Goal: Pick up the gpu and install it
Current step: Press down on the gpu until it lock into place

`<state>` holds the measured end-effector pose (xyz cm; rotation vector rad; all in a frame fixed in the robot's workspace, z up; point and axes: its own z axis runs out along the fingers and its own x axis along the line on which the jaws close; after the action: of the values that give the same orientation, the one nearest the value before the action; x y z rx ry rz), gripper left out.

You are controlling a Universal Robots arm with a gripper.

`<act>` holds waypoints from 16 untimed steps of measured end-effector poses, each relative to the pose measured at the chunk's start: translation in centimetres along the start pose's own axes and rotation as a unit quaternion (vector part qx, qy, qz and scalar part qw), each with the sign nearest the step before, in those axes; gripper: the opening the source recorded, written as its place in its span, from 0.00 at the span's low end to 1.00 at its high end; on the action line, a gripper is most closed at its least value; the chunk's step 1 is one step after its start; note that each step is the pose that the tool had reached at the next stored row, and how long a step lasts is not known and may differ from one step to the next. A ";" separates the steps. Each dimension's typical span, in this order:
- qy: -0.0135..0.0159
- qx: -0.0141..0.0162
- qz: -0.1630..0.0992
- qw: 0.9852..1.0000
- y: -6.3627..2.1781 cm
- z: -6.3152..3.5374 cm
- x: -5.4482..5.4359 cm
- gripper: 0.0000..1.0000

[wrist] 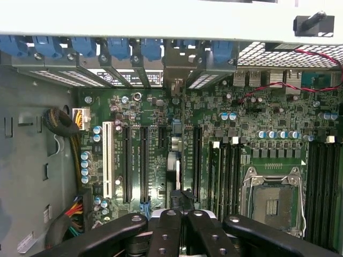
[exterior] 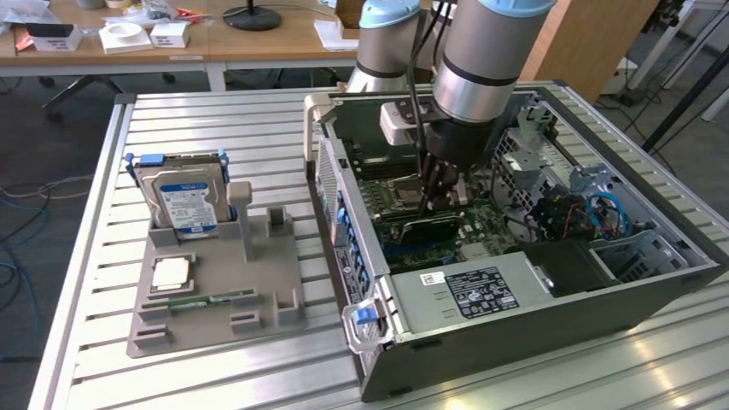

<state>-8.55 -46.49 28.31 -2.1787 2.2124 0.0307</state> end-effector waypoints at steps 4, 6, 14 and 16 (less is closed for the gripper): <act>0.000 0.000 0.000 1.000 0.00 0.06 0.0 0.10; 0.000 0.000 0.000 1.000 0.00 0.14 0.0 0.10; 0.000 0.000 0.000 1.000 0.00 0.28 0.0 0.10; 0.000 0.000 0.000 1.000 0.00 0.32 0.0 0.10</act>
<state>-8.55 -46.49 27.99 -2.1785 2.2122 0.0309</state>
